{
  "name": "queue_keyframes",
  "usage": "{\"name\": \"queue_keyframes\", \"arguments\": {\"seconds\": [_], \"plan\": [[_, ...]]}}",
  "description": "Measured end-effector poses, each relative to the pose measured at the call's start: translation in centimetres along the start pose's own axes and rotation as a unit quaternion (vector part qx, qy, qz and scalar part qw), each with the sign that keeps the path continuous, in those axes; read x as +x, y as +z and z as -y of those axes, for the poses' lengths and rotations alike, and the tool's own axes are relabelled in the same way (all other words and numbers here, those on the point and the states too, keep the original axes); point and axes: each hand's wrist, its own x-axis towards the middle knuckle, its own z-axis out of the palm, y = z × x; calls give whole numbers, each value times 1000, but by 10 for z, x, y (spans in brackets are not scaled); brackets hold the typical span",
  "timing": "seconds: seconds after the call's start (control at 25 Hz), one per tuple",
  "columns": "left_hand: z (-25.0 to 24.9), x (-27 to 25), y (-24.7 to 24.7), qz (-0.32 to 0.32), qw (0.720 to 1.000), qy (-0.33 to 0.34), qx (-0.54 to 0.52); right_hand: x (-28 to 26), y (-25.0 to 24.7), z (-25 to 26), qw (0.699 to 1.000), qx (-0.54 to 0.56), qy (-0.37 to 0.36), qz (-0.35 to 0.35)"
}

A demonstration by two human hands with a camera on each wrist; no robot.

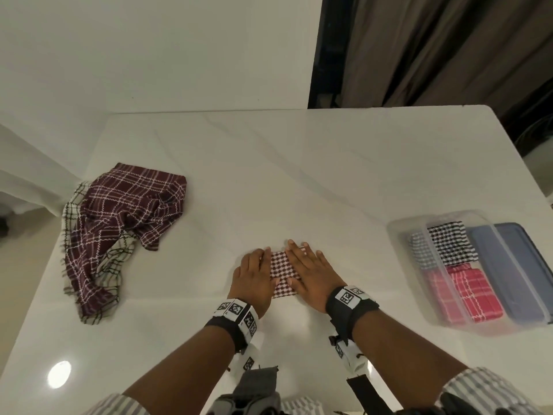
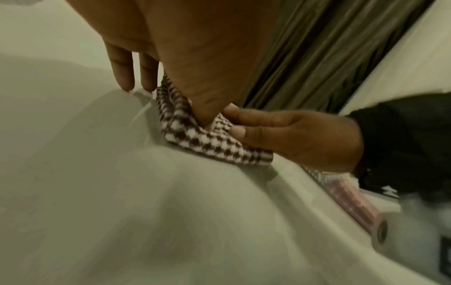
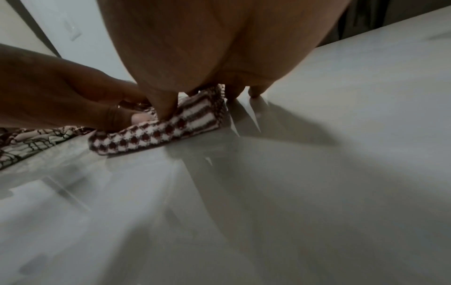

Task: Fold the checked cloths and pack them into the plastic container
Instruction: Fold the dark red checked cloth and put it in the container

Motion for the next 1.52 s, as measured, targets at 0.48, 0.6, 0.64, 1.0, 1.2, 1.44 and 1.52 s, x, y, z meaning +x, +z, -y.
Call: {"name": "queue_keyframes", "arguments": {"seconds": [0.48,0.6,0.64,1.0,1.2,1.44,1.52], "plan": [[-64,-64,-9,-8,959,11,-282,-114,-4,-11,929,333,110,-122],[-78,-75,-24,-7,946,49,-320,-135,-21,-15,900,399,109,-140],[-79,-77,-27,-14,943,52,-328,-140,-27,-16,895,406,110,-149],[-90,-56,-26,32,941,89,-326,-191,-35,-35,912,331,184,-156],[-128,-41,-28,59,923,125,-360,-234,-51,-46,880,343,236,-230],[-187,-20,-37,62,913,187,-357,-278,-73,-63,836,342,259,-342],[-210,-11,-40,48,914,202,-348,-289,-85,-76,831,329,259,-367]]}}
